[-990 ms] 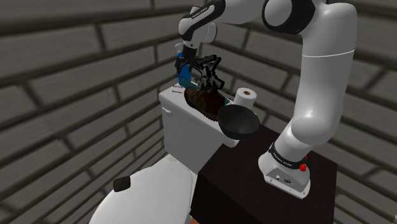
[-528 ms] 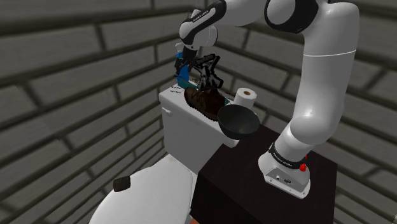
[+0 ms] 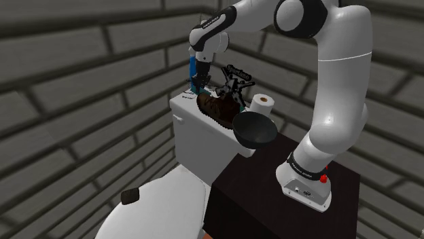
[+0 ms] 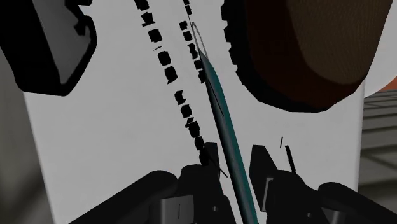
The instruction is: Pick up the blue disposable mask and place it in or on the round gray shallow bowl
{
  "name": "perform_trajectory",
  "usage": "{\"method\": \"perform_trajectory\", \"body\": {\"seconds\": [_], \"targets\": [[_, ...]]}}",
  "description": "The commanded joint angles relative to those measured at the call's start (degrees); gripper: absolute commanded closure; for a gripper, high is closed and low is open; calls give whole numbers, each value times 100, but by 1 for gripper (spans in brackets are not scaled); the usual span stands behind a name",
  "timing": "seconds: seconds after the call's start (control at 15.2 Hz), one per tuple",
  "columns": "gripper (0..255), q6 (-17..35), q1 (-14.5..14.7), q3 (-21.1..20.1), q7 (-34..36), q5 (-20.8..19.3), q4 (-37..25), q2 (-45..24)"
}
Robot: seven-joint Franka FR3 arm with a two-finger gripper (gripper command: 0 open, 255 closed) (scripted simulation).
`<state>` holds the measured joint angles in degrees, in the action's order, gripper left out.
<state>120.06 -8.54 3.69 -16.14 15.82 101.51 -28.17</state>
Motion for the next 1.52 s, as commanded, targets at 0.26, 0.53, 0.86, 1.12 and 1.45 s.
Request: {"method": "perform_trajectory", "body": {"seconds": [0.26, 0.53, 0.86, 1.12, 1.45], "targets": [[255, -101, 1, 27, 14, -33, 240, 226], [255, -335, 6, 42, 76, -74, 171, 397], [255, -636, 9, 59, 151, -122, 55, 590], [255, -885, 9, 71, 211, -157, -62, 728], [255, -1204, 7, 82, 284, -196, -238, 879]]}}
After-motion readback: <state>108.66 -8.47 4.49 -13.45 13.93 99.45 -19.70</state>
